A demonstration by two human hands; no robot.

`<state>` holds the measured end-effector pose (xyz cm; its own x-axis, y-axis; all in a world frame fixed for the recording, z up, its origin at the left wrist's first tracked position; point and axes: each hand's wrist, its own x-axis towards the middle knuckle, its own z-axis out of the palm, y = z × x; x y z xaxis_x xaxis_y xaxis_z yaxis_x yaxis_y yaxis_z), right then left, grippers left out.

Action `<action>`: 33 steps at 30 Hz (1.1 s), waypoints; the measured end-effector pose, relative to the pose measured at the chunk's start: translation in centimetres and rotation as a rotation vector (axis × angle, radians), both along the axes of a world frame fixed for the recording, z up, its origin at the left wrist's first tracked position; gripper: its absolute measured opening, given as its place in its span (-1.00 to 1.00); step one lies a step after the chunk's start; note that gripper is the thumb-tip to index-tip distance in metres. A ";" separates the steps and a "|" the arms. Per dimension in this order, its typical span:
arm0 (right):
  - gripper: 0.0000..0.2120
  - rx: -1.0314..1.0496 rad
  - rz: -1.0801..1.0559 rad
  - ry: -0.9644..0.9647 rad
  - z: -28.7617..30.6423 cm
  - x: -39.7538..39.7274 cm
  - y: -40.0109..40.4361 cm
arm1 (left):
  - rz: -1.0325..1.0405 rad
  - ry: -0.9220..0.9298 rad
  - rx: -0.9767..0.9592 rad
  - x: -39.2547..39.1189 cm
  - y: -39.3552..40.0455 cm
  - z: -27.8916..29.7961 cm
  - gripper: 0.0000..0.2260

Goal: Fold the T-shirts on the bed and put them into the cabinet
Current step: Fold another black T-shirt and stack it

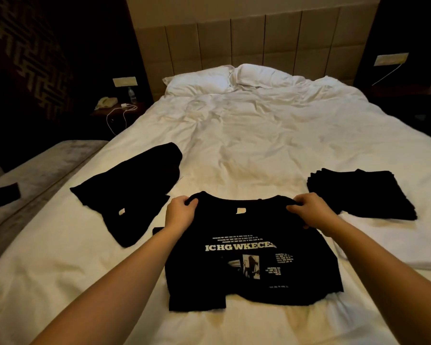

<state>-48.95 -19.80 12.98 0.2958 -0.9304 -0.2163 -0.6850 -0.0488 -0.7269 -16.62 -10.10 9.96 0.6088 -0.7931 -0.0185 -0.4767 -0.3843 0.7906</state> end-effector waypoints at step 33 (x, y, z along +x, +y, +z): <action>-0.77 -0.270 -0.275 -0.112 -12.5 8.2 -20.1 | -0.161 -0.517 0.103 8.0 -22.3 -11.0 -0.69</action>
<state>-40.75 -39.88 0.52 0.0355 -0.9972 0.0662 -0.6163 -0.0740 -0.7840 -8.62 -32.43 -1.05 0.4301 -0.8869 0.1685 -0.8523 -0.3373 0.3998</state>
